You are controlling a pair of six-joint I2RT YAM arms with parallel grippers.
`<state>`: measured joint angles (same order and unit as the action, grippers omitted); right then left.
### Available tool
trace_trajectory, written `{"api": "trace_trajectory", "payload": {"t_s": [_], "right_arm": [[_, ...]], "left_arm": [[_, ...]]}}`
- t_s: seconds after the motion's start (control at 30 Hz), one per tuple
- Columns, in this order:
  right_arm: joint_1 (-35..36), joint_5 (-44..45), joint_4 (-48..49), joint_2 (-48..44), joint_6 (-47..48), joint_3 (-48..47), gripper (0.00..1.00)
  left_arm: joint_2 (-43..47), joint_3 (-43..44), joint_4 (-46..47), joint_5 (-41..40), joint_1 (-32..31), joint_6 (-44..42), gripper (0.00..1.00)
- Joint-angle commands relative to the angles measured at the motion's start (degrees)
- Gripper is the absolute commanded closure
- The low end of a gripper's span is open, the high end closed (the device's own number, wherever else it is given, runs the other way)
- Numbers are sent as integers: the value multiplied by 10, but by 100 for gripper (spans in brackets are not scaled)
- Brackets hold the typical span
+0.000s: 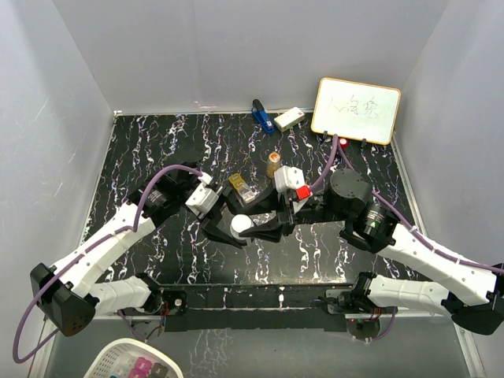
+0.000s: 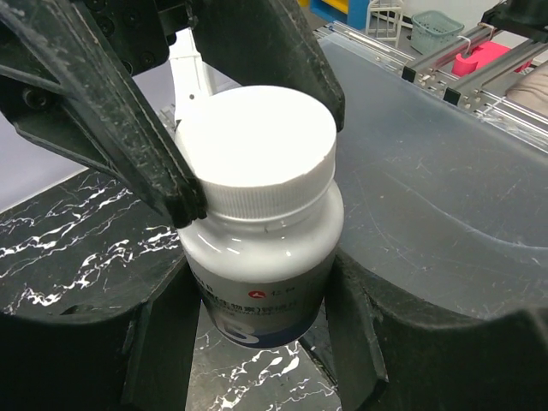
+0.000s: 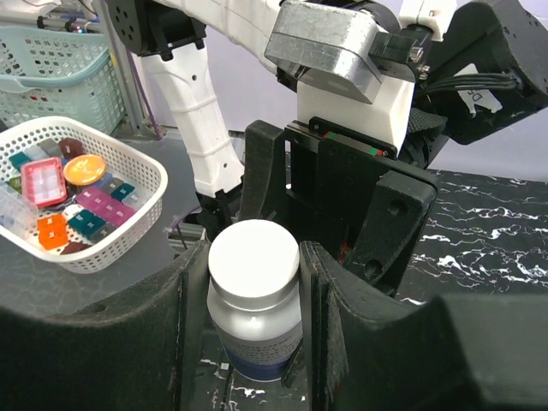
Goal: Sort the pills into containers
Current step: Unscrew the lid of the pill bottle.
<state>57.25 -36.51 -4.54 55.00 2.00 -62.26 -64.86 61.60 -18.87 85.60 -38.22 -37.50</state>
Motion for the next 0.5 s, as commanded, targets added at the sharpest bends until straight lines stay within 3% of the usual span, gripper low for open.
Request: {"api": "trace_trajectory", "payload": {"t_s": [0.0,0.23,0.47], "right_arm": [[-8,-11,77,-31,18,-52,100],[-8,-44,70,-3,48,-104,100],[-8,-23,91,13,48,-117,100]], "left_arm": [[9,11,-59,95,-3,-58,100],[9,12,-58,91,-2,-57,100],[4,11,-60,57,-3,-64,100]]}}
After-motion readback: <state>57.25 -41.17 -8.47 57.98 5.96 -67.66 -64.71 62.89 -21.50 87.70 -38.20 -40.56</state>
